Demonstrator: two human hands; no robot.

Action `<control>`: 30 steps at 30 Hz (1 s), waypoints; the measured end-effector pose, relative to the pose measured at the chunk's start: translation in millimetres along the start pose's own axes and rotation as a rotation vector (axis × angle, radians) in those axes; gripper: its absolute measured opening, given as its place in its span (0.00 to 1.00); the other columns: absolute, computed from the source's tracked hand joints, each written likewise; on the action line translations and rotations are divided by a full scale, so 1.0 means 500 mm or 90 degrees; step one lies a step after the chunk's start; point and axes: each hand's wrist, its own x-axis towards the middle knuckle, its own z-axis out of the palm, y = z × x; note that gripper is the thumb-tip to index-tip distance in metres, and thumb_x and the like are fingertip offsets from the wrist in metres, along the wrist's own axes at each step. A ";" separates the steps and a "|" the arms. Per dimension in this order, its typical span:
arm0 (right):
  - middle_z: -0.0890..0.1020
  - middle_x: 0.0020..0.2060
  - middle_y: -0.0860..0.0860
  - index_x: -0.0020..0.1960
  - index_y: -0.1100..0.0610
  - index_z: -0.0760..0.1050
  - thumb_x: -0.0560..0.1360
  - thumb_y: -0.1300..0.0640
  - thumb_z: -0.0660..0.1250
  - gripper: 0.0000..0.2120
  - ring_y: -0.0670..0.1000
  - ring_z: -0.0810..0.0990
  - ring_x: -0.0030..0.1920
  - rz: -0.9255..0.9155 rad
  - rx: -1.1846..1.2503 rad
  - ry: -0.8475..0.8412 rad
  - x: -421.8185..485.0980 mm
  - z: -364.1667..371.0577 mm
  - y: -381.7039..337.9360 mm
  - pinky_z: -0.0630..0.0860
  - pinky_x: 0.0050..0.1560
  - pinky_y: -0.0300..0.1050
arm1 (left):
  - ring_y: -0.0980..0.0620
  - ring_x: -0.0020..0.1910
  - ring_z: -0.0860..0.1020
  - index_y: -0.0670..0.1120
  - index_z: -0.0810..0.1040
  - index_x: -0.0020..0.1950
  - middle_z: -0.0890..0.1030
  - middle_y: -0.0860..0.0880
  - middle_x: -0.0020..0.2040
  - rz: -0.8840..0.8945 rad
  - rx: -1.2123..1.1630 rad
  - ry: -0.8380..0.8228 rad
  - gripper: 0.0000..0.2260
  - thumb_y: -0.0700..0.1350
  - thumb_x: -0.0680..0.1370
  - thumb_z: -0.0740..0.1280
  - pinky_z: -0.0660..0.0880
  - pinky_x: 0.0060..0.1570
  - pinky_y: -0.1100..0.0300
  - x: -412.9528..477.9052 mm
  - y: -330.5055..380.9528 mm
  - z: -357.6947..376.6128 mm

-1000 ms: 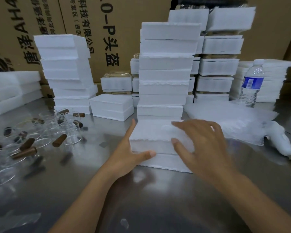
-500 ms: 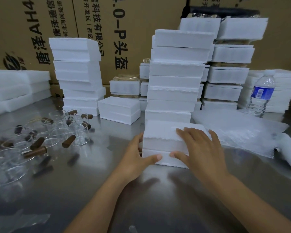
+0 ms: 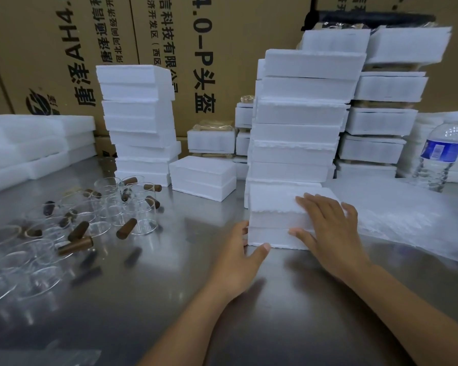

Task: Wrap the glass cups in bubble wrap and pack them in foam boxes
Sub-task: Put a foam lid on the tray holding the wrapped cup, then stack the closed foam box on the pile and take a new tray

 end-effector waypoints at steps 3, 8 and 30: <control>0.76 0.63 0.55 0.65 0.58 0.73 0.71 0.49 0.72 0.26 0.57 0.74 0.64 0.012 0.006 -0.005 0.014 0.017 -0.002 0.62 0.63 0.60 | 0.55 0.57 0.76 0.48 0.69 0.65 0.75 0.52 0.61 -0.002 0.037 0.046 0.17 0.43 0.77 0.67 0.72 0.60 0.59 0.012 -0.005 0.004; 0.77 0.61 0.58 0.65 0.58 0.74 0.69 0.50 0.73 0.26 0.60 0.75 0.62 0.033 -0.022 -0.002 0.034 0.041 -0.009 0.66 0.61 0.62 | 0.56 0.53 0.75 0.48 0.67 0.67 0.72 0.53 0.60 -0.009 0.088 0.077 0.20 0.43 0.77 0.67 0.71 0.54 0.67 0.026 -0.020 0.009; 0.72 0.61 0.58 0.63 0.58 0.66 0.76 0.52 0.57 0.18 0.54 0.67 0.62 -0.119 0.252 0.202 0.094 0.025 -0.135 0.64 0.63 0.50 | 0.56 0.42 0.74 0.52 0.70 0.47 0.75 0.55 0.42 -0.017 0.129 0.103 0.04 0.43 0.77 0.64 0.72 0.45 0.61 0.029 -0.009 0.022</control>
